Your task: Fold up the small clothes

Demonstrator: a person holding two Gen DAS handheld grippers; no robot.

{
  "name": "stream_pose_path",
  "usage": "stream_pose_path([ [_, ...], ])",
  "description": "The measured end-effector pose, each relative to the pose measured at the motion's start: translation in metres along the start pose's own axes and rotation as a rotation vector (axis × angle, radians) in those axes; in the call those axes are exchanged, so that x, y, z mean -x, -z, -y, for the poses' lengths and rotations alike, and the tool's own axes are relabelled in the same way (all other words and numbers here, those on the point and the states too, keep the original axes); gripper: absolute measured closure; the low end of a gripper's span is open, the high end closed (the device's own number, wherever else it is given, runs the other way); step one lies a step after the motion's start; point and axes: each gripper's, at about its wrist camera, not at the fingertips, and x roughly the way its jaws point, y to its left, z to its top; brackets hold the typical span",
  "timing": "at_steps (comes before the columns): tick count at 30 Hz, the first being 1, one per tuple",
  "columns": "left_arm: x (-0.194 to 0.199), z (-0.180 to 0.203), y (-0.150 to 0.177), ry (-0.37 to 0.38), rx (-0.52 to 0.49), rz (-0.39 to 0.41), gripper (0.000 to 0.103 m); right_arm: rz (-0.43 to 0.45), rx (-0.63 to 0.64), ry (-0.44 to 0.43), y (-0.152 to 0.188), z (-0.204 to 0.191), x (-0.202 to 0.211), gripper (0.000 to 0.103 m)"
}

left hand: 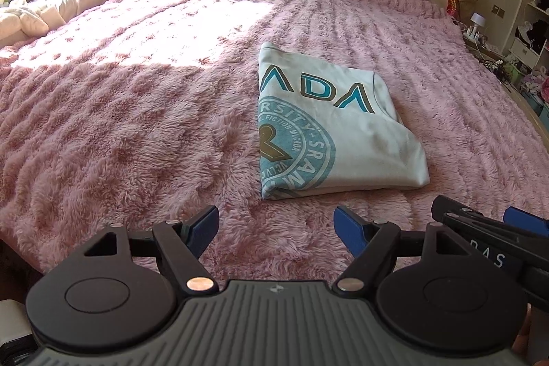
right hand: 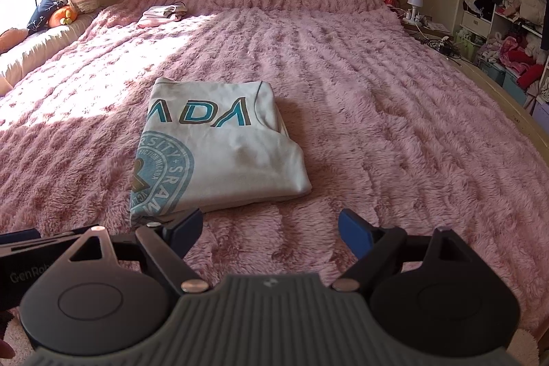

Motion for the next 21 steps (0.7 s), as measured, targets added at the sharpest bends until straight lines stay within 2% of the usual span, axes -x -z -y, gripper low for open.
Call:
stream_pose_path([
  [10, -0.007, -0.002, 0.002, 0.005, 0.007, -0.032, 0.015, -0.038, -0.003, -0.007, 0.001, -0.001, -0.010, 0.021],
  [21, -0.013, 0.001, -0.001, 0.021, 0.011, -0.057, 0.020, -0.047, -0.008, 0.001, -0.002, 0.000, -0.016, 0.021],
])
